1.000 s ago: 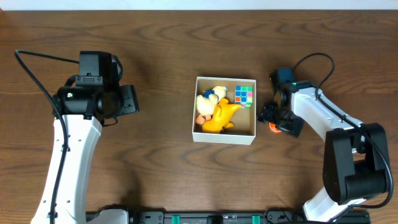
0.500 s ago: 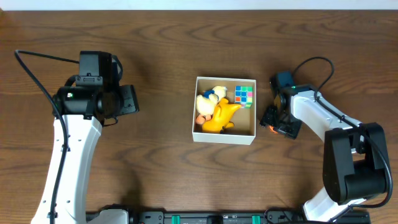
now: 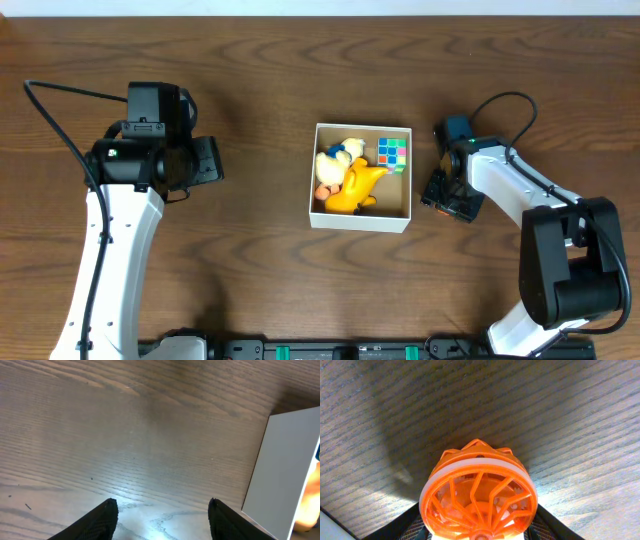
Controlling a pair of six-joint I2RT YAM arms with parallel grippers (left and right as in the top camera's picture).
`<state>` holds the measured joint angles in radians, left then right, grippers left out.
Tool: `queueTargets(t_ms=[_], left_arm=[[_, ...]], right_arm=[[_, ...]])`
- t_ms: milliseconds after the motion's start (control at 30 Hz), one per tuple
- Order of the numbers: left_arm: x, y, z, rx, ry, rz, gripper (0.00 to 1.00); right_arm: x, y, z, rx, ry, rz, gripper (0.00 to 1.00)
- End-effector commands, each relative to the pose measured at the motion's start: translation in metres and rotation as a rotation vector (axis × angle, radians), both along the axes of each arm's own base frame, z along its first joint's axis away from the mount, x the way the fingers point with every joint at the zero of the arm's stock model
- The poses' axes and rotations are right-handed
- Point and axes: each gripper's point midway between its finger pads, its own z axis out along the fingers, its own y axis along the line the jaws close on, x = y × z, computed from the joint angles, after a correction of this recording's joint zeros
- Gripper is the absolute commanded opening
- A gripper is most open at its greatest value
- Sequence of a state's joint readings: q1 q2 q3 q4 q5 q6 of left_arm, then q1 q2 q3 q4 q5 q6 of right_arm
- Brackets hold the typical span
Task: Pack container
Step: 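Lower the right gripper and grasp the orange round toy, then carry the orange round toy with the right gripper into the box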
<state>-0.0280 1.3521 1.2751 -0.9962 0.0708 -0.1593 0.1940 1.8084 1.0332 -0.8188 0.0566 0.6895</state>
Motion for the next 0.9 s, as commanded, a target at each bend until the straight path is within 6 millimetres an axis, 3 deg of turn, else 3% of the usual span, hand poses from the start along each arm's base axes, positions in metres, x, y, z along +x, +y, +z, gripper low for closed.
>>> queueTargets(t_ms=[0,100,300,533,700,867], left_arm=[[0.002,0.003,0.006,0.015,-0.013,-0.002,0.6],[0.002,0.003,0.006,0.015,-0.013,-0.002,0.61],[0.002,0.003,0.006,0.015,-0.013,-0.002,0.6],[0.002,0.003,0.006,0.015,-0.013,-0.002,0.61],[0.002,0.003,0.006,0.015,-0.013,-0.002,0.61],[0.002,0.003,0.006,0.015,-0.013,-0.002,0.61]], right_arm=[[-0.003,0.0,0.0,-0.015,0.001,0.004,0.6],[-0.002,-0.002,0.0,-0.023,-0.003,0.003,0.69],[0.005,-0.015,0.0,-0.048,-0.025,-0.023,0.69],[0.006,-0.021,0.0,-0.047,-0.028,-0.037,0.6],[0.007,-0.021,0.0,-0.047,-0.03,-0.037,0.46],[0.007,-0.021,0.0,-0.047,-0.03,-0.037,0.38]])
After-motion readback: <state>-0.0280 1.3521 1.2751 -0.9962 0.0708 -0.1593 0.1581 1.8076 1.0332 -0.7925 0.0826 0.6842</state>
